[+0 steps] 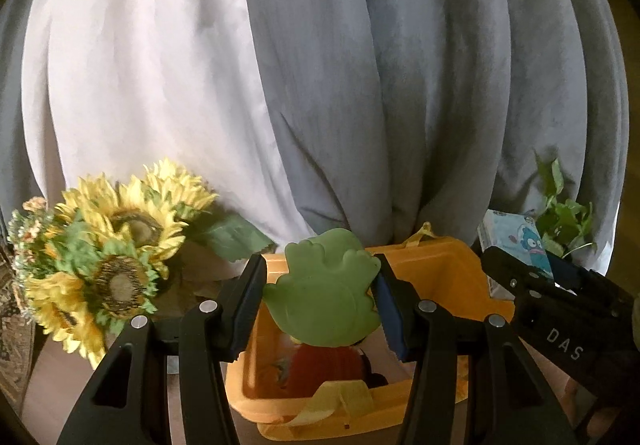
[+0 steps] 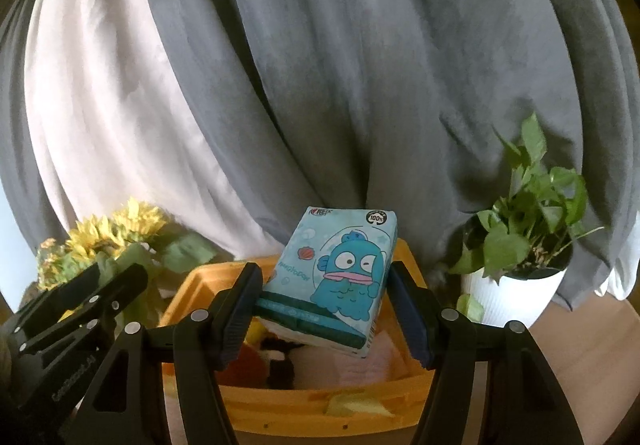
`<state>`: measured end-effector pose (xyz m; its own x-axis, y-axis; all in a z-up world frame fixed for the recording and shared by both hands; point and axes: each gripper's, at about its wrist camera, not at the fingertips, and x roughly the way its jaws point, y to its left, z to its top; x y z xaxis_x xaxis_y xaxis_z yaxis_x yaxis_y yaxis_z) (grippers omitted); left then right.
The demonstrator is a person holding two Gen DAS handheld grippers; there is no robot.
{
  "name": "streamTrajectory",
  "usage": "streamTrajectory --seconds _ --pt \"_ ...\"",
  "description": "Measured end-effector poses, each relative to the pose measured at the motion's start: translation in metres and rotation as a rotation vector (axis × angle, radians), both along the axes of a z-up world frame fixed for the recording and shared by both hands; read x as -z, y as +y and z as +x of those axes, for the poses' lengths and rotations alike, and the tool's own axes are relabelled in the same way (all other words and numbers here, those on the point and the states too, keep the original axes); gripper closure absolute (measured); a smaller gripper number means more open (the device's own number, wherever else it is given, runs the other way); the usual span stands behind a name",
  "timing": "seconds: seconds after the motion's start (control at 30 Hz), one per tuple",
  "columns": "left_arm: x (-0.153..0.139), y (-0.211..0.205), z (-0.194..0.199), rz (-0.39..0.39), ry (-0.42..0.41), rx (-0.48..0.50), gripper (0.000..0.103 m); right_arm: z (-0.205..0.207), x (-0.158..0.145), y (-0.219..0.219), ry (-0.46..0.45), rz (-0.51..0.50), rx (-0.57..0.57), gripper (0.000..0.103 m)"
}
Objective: Organize soft objects
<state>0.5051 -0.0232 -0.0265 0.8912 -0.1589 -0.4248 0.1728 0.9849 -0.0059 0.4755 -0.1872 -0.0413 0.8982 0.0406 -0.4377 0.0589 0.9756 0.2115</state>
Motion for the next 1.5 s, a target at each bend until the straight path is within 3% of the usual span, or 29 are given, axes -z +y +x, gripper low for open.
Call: streamTrajectory --seconds 0.33,0.67,1.1,1.23,1.3,1.37,1.5 --pt "0.030 -0.006 0.037 0.021 0.071 -0.003 0.051 0.034 0.029 -0.006 0.083 -0.012 -0.007 0.038" --pt "0.056 -0.007 0.061 -0.012 0.175 0.031 0.046 0.055 0.051 -0.008 0.151 -0.024 -0.016 0.043" --pt "0.031 -0.002 0.026 0.009 0.123 -0.022 0.036 0.039 0.044 -0.011 0.175 -0.042 0.021 0.043" --pt "0.021 0.004 0.005 0.012 0.103 -0.058 0.028 0.023 0.033 -0.010 0.157 -0.046 0.027 0.042" --pt "0.015 0.007 -0.007 0.011 0.092 -0.073 0.025 0.014 0.028 -0.008 0.148 -0.048 0.030 0.039" --pt "0.010 0.012 -0.018 0.011 0.084 -0.086 0.023 0.005 0.023 -0.006 0.140 -0.052 0.034 0.030" --pt "-0.001 0.022 -0.045 0.014 0.060 -0.127 0.013 -0.018 0.011 -0.002 0.124 -0.046 0.039 0.029"
